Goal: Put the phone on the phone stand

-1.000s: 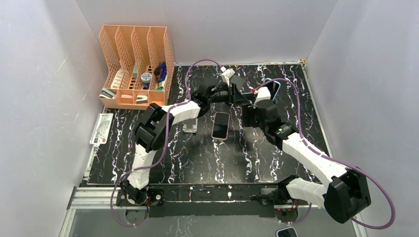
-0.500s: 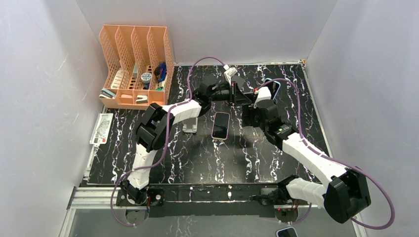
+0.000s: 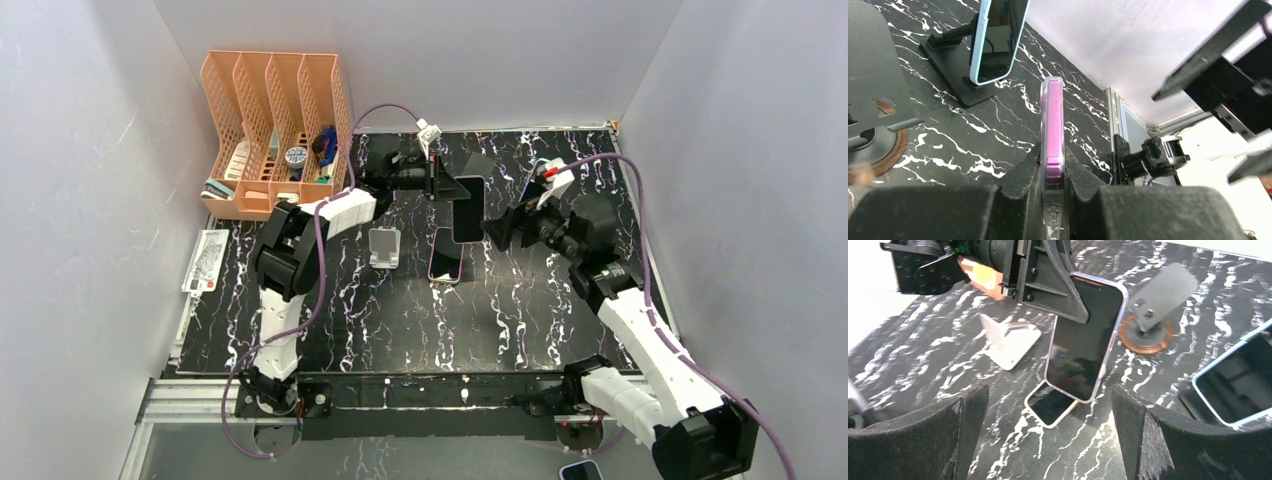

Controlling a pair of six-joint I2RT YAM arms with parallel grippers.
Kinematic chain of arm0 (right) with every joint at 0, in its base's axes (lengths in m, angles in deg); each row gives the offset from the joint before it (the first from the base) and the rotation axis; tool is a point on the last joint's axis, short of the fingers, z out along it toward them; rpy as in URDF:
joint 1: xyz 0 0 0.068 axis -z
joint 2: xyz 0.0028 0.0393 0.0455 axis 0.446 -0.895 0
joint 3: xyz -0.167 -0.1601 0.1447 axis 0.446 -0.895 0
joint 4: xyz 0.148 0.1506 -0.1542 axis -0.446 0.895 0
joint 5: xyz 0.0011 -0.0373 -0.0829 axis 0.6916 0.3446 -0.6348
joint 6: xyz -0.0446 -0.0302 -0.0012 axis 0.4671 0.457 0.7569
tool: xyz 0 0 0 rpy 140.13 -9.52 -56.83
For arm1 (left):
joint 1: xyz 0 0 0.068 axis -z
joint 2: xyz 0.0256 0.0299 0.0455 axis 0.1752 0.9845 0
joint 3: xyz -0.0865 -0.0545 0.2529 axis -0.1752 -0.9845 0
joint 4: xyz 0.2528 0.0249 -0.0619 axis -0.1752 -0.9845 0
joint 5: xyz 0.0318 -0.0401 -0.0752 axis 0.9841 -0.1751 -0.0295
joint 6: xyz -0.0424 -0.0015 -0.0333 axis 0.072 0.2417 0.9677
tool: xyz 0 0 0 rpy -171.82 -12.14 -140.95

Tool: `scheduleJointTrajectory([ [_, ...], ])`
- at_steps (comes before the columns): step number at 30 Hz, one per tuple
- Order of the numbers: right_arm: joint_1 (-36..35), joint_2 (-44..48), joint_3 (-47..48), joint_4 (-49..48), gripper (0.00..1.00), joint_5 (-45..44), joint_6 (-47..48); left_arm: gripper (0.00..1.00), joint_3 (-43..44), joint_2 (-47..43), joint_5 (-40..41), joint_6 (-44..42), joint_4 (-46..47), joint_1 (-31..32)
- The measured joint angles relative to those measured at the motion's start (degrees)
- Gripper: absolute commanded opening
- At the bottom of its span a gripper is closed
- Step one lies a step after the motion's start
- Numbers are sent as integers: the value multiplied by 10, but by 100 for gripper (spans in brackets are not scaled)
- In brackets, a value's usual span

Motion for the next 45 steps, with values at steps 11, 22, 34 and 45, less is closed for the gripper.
scheduleJointTrajectory([
  [11, 171, -69, 7, -149, 75, 380, -161, 0, -44, -141, -93, -10, -9, -21],
  [22, 172, -111, 7, -292, 68, 392, -223, 0, -61, -183, -131, -5, 8, 1],
  [34, 158, -154, 14, -361, 64, 396, -246, 0, -62, -157, -134, 13, 30, 20],
  [45, 139, -190, 27, -393, 56, 416, -255, 0, -57, -134, -133, 32, 41, 24],
])
